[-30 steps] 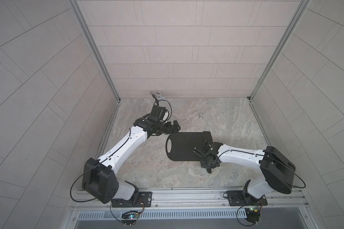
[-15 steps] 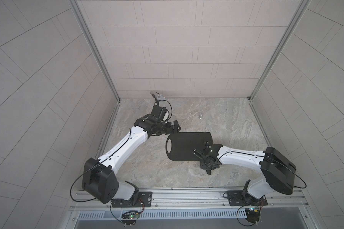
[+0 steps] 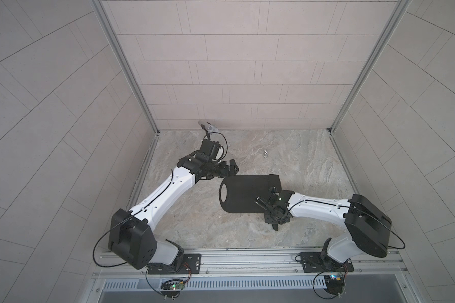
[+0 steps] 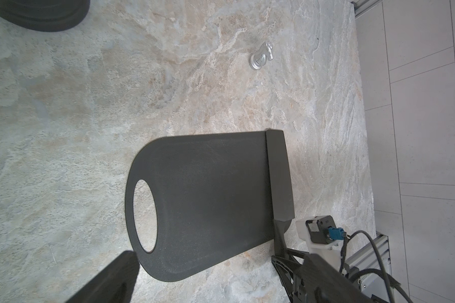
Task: Align the knife with the edge of the cutting board
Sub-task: Adjust the knife at the edge of the cutting board.
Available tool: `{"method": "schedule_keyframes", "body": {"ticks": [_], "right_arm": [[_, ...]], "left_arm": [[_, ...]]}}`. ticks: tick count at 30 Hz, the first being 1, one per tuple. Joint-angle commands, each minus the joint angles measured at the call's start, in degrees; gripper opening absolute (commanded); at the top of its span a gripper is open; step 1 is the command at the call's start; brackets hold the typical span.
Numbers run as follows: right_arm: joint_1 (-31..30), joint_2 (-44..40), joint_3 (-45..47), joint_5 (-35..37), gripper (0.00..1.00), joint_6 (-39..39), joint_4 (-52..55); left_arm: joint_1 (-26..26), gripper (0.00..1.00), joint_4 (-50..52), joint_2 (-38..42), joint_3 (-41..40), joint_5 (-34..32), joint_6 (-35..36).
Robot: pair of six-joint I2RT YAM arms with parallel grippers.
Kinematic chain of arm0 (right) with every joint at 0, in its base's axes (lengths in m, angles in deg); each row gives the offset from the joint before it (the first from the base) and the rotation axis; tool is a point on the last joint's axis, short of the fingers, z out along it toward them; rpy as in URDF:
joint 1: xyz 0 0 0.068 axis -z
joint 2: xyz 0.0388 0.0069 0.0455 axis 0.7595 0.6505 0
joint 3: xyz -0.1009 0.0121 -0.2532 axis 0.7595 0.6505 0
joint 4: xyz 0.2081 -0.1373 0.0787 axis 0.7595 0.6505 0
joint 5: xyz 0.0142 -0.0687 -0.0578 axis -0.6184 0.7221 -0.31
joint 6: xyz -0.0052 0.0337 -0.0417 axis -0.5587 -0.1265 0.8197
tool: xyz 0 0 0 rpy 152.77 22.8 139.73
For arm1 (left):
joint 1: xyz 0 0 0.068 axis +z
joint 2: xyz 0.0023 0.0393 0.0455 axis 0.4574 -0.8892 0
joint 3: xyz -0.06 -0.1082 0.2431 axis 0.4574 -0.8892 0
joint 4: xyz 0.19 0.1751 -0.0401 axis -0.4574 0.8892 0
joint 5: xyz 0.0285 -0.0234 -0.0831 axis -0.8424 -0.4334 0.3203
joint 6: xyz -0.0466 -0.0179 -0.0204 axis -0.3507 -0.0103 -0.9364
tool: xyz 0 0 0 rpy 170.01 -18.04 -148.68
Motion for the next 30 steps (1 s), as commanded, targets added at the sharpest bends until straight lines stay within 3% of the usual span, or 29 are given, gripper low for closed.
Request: {"method": "schedule_keyframes", "body": {"ticks": [1, 8, 30], "right_arm": [[0.18, -0.17, 0.18, 0.29, 0.38, 0.13, -0.03], [0.20, -0.68, 0.36, 0.16, 0.40, 0.30, -0.07], [0.17, -1.58, 0.17, 0.05, 0.34, 1.88, 0.64]], "left_arm": [[-0.29, 1.00, -0.21, 0.63, -0.76, -0.20, 0.45], [-0.29, 1.00, -0.15, 0.70, -0.84, -0.55, 0.52], [-0.33, 1.00, -0.14, 0.95, -0.85, -1.32, 0.71]]}}
